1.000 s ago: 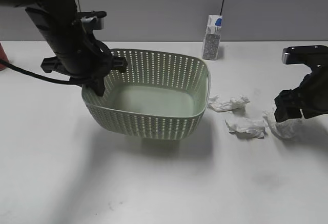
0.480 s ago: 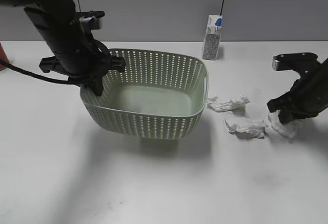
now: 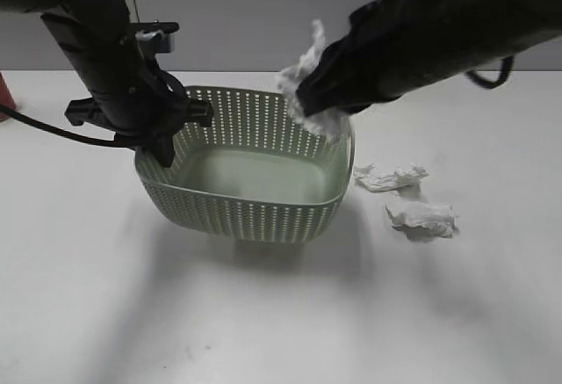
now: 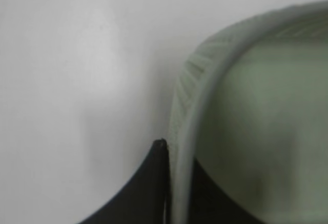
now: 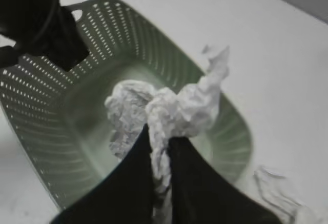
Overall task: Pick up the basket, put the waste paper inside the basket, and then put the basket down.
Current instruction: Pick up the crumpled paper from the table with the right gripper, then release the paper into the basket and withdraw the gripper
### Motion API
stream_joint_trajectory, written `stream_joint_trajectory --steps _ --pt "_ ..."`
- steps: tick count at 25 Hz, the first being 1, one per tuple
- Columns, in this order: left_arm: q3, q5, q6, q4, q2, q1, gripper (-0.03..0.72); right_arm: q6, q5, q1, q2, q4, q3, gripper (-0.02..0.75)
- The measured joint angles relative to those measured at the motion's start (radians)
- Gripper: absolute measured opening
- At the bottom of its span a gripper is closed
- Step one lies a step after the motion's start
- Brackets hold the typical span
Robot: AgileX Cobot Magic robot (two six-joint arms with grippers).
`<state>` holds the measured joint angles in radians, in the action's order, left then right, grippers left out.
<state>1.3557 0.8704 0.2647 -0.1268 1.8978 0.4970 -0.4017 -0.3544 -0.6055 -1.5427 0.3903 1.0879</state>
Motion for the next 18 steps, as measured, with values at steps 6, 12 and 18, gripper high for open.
stream_joint_trajectory --steps 6,12,18 --pt "0.0 0.012 0.0 0.0 0.001 -0.001 0.003 0.057 -0.19 -0.017 -0.169 -0.016 0.112 0.566" --pt "0.0 0.018 0.018 0.012 0.002 -0.006 0.003 0.216 -0.221 0.106 -0.051 -0.171 0.163 0.59" --pt "0.0 0.021 0.022 0.024 0.002 -0.007 0.003 0.226 -0.118 0.309 -0.207 -0.166 0.103 0.59"
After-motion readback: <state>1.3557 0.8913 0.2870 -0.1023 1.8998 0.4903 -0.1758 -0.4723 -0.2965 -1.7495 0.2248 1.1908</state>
